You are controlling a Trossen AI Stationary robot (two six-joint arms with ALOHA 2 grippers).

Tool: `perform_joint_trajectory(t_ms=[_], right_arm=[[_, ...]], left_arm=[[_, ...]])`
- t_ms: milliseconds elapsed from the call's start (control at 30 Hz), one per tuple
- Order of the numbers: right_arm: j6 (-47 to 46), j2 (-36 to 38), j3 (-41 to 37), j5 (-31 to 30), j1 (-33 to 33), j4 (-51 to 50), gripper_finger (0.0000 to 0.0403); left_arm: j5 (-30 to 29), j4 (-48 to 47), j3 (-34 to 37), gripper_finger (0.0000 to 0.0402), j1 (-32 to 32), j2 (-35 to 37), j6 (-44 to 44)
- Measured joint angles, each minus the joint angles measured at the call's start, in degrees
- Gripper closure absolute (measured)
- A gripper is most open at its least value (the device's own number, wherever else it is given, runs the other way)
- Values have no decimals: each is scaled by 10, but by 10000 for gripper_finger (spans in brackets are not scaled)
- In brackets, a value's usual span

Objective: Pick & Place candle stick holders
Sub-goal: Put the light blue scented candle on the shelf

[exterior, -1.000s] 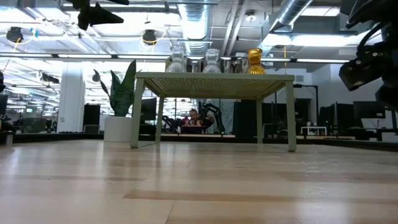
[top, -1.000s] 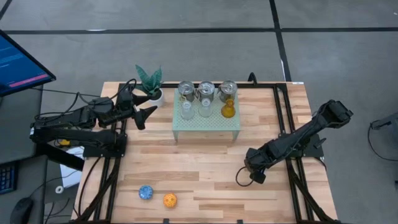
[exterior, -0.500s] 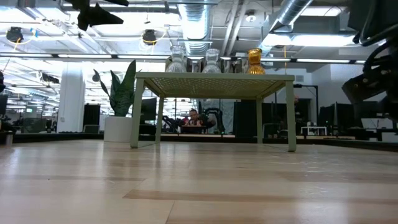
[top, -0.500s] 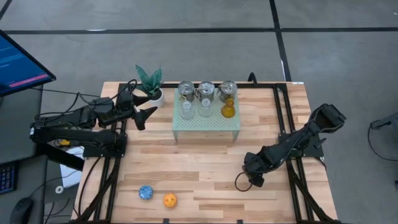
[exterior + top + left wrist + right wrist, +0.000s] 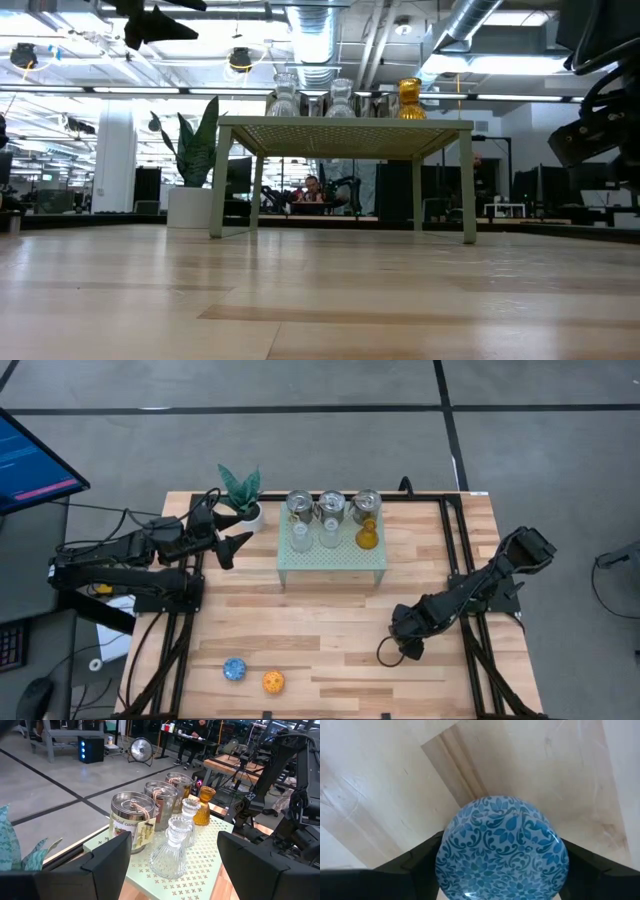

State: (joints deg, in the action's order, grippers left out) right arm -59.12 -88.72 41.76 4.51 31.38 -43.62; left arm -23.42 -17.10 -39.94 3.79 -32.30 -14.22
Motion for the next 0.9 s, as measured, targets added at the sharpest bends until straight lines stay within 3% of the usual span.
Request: perform_joint_trajectory(t_ms=[267, 900], right_arm=[[-10, 0, 0, 0, 0, 1, 100], [-26, -3, 13, 17, -5, 4, 115]], left_arm=[[8, 0, 0, 105, 0, 0, 0], [24, 0, 0, 105, 0, 0, 2]])
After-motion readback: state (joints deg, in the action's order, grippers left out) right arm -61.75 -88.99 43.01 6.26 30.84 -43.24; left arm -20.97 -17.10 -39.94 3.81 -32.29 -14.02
